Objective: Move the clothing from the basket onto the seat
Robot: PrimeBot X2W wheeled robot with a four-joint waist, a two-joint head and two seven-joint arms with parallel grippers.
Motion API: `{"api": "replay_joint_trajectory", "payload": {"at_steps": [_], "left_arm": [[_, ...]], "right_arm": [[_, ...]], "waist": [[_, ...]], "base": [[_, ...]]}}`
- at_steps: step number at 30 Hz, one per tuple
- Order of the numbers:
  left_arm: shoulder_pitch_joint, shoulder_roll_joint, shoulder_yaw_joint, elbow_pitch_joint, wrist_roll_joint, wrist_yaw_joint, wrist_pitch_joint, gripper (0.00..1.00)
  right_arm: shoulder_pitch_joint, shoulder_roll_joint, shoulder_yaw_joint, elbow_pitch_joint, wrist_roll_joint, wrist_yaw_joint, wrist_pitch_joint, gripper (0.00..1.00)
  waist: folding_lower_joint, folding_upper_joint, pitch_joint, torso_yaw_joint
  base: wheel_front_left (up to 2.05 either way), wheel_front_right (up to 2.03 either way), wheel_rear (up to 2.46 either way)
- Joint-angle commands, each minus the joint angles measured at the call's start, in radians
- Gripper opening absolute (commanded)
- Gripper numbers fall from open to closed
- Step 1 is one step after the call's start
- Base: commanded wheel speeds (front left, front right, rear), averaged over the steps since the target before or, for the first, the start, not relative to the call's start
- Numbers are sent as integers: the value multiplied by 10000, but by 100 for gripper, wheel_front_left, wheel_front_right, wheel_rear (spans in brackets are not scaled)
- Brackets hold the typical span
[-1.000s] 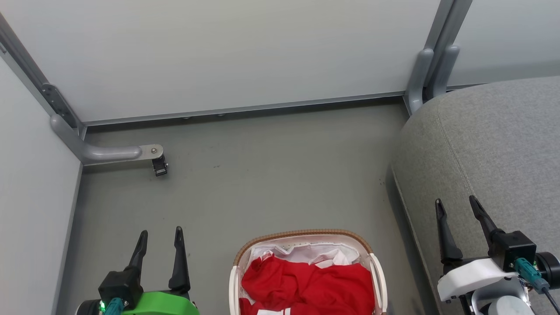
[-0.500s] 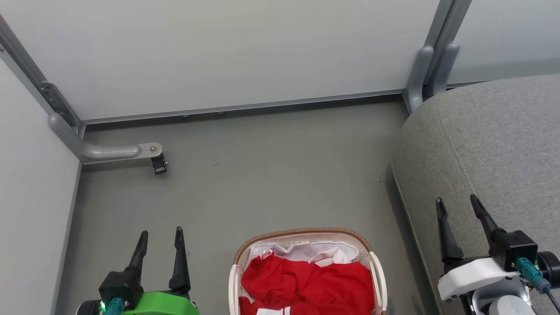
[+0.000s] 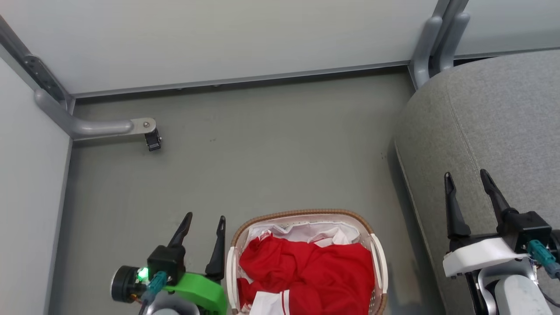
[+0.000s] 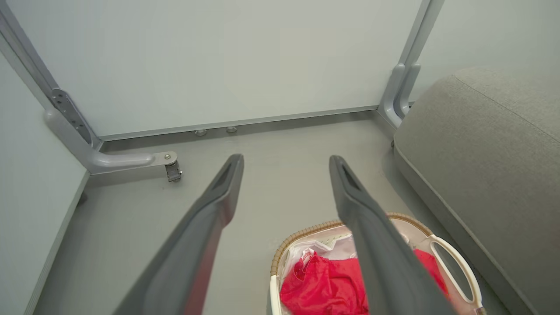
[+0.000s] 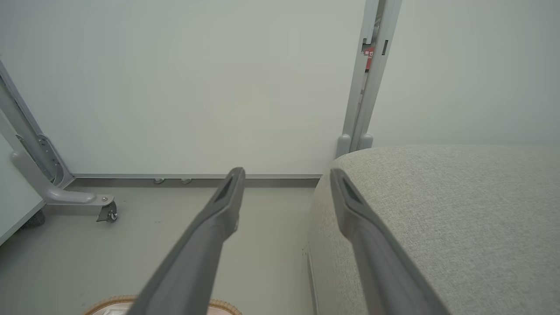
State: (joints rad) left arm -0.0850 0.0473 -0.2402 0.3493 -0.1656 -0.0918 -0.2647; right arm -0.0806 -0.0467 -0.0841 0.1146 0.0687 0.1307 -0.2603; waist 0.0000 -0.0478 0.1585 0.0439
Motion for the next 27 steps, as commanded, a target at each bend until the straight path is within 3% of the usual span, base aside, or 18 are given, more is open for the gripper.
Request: {"api": "replay_joint_trajectory", "payload": {"at_steps": [1,7,13,19,27], "left_arm": [[-445,55,-193,322,139,-97,3,100],[-2065,56,-1265,2042,466,-316,5,100],[-3539,56,-2991,4076,449,-406,5,100],[-4764,56,-4920,5480,-276,-407,18,100],[-5622,59,-7642,6125,-1846,-410,767,100]], "right_arm": [[-193,-24,-58,-88,-50,0,-28,100],[-940,-25,-157,-445,-102,-1,-28,100],[-1640,-21,-364,-725,-2,-1,-28,100],[-2328,-24,-362,-986,120,-1,-28,100],[-3037,-24,-311,-1130,315,-1,-28,100]], "waist": [[0,-1,606,-90],[0,-1,1891,-340],[0,-1,3125,-548],[0,-1,4298,-720],[0,-1,5356,-951]], "base": [[0,0,0],[0,0,0],[0,0,0],[0,0,0],[0,0,0]]}}
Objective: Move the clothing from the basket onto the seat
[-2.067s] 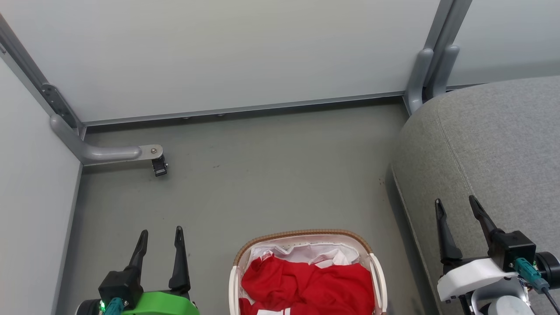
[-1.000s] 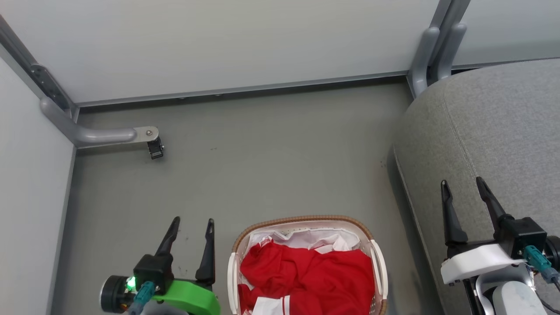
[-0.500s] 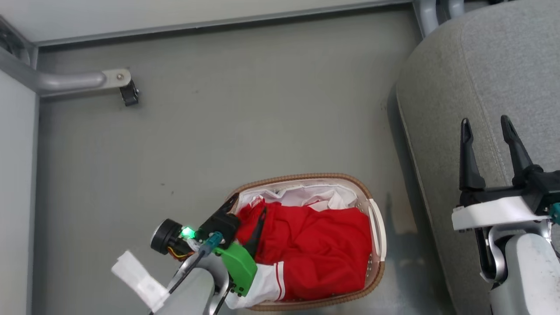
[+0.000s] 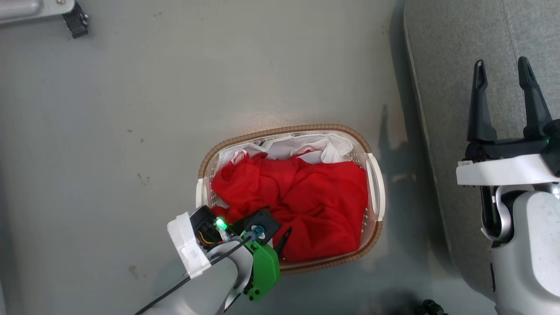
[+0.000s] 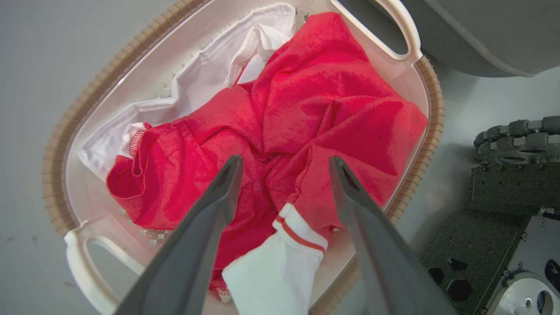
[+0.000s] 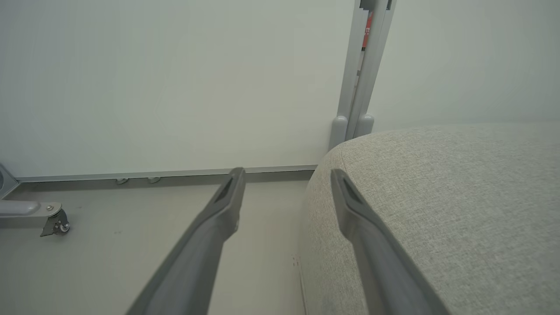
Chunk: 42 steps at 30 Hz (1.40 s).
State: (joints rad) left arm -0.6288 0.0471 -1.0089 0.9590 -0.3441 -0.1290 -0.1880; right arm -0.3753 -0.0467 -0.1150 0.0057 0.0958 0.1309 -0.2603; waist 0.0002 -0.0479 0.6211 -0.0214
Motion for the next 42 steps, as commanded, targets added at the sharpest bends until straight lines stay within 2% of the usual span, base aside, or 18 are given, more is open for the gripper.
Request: {"api": "replay_joint_trajectory", "payload": {"at_steps": [1,8,11,18,19,21,22,23,30,42], "left_arm": [[-283,90,-345,55,-287,-38,175,100],[-933,559,-2206,-137,-1896,-39,1195,100],[-1150,769,-2581,-281,-2383,-39,1609,100],[-1201,942,-2727,-336,-2572,-40,2205,100],[-1183,951,-2731,-323,-2517,-40,2314,90],[-1128,962,-2732,-314,-2396,-40,2477,40],[-1107,974,-2732,-321,-2388,-40,2516,28],[-1092,989,-2732,-341,-2375,-40,2570,0],[-1224,1071,-2731,-387,-2259,-40,1977,0],[-1604,879,-2531,487,-2516,-39,-486,0]], "right_arm": [[-179,-24,-5,-66,73,-3,-28,100],[-641,-22,-92,-153,254,-3,-28,100],[-769,-21,-92,-156,339,-3,-28,100],[-832,-22,-30,-103,451,-3,-29,100],[-832,-22,-21,-92,465,-3,-29,100],[-842,-22,-16,-73,467,-3,-29,100],[-850,-22,-15,-73,466,-3,-29,100],[-853,-22,-12,-72,456,-3,-29,100],[-646,-22,-64,5,320,-3,-29,100],[46,-24,-185,276,34,-3,-29,100]], "waist": [[-2,0,851,-339],[-2,0,1495,-604],[-2,0,1738,-737],[-2,0,1819,-904],[-2,0,1810,-927],[-2,0,1790,-953],[-2,0,1780,-961],[-2,0,1761,-968],[-2,0,1404,-869],[-2,0,-244,-434]], "base": [[0,0,0],[0,0,0],[0,0,0],[0,0,0],[0,0,0],[0,0,0],[0,0,0],[0,0,0],[0,0,0],[0,0,0]]}}
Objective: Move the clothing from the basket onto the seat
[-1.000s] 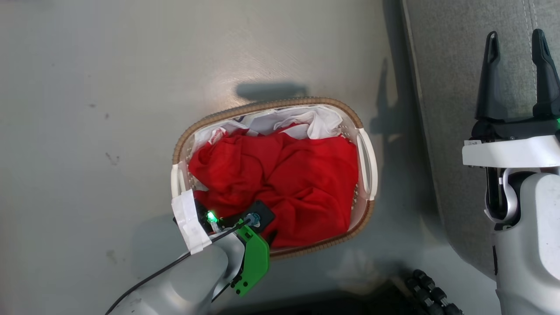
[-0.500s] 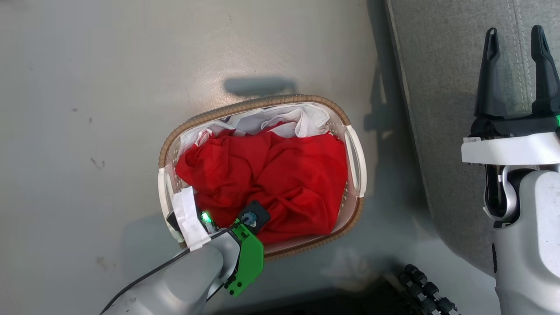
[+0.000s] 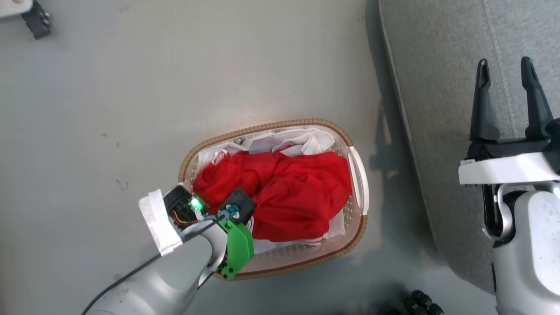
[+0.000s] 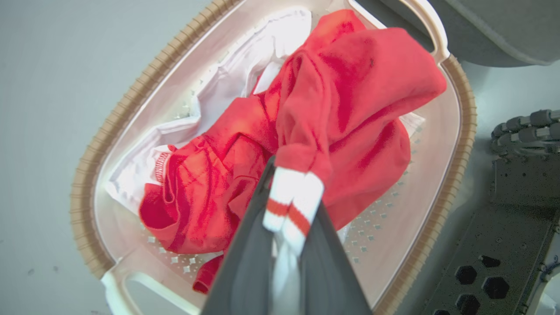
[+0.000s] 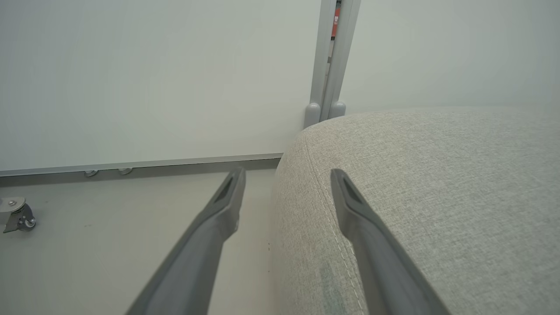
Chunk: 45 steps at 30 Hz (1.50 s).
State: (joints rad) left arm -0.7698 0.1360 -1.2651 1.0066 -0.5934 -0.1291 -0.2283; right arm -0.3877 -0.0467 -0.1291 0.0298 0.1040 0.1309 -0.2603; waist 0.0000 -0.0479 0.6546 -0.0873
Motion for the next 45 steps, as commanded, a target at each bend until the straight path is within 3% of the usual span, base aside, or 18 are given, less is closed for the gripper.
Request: {"api": "replay_joint_trajectory", "payload": {"at_steps": [1,9,21,30,39,45], "left_arm": [[-225,5,74,37,-42,-37,-158,0],[-433,345,515,-633,206,79,-390,0],[-154,1752,1207,-3194,1168,447,-376,0],[-890,2770,1508,-4772,1356,632,-166,0],[-2430,3664,2051,-6051,1386,574,621,0],[-3194,3653,2280,-6179,1250,521,1022,0]], "right_arm": [[229,-24,-48,53,-83,-3,-29,100],[907,-26,-175,249,-252,-5,-29,100],[2290,-26,-492,610,-466,-3,-29,100],[3089,-24,-436,676,-406,-5,-29,100],[3369,-24,-250,676,-410,-5,-29,100],[3108,-26,287,741,-348,-5,-29,100]], "waist": [[0,0,-708,252],[0,0,-2015,480],[0,0,-4128,789],[0,0,-5493,714],[0,0,-5951,631],[0,0,-5985,552]], "base": [[0,0,0],[0,0,0],[0,0,0],[0,0,0],[0,0,0],[0,0,0]]}}
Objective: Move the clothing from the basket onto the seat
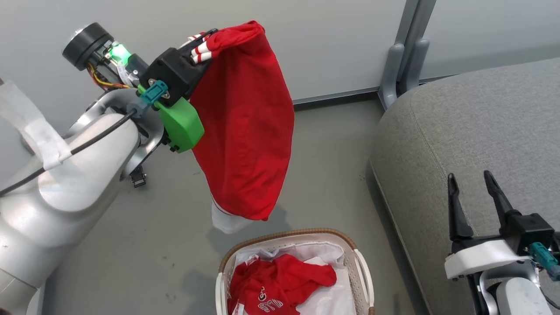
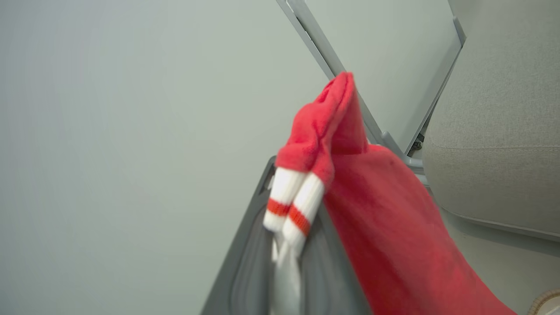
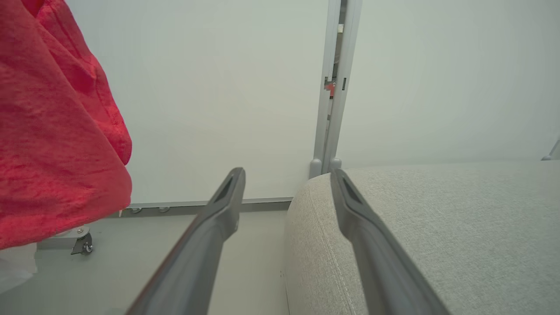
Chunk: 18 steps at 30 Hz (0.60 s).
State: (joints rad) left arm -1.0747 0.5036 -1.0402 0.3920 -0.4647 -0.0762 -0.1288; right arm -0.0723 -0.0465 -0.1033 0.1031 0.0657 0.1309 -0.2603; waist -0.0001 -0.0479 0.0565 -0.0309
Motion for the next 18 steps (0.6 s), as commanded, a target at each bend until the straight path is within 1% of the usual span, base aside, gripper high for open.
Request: {"api": "replay_joint_trajectory", "payload": {"at_steps": [1,4,7,10,14,16,18], "left_arm": [[-224,-62,45,-51,-41,-2,63,0],[-489,-198,60,-22,-94,-32,171,0],[-652,-456,55,-68,-92,-9,186,0],[-811,-694,27,-146,-144,76,303,0],[-972,-1074,-135,-185,-99,70,533,0],[-1056,-1279,-169,-189,-180,35,659,0],[-1157,-1491,-231,-211,-188,43,770,0]], "right_arm": [[-119,-26,174,3,42,-3,-29,100],[-388,-22,977,14,152,-3,-29,100],[-752,-31,1858,24,388,-5,-29,100],[-1234,-28,2971,163,775,-5,-29,100],[-1954,-30,4497,347,1201,-5,-29,100],[-2303,-39,4971,526,1316,-5,-27,100],[-2649,-45,5082,770,1446,-6,-29,100]], "waist": [[1,0,-6,-18],[1,0,0,-19],[1,0,-7,40],[1,0,-30,142],[1,0,-80,328],[1,0,-104,418],[1,0,-130,513]], "base": [[0,0,0],[0,0,0],[0,0,0],[0,0,0],[0,0,0],[0,0,0],[0,0,0]]}}
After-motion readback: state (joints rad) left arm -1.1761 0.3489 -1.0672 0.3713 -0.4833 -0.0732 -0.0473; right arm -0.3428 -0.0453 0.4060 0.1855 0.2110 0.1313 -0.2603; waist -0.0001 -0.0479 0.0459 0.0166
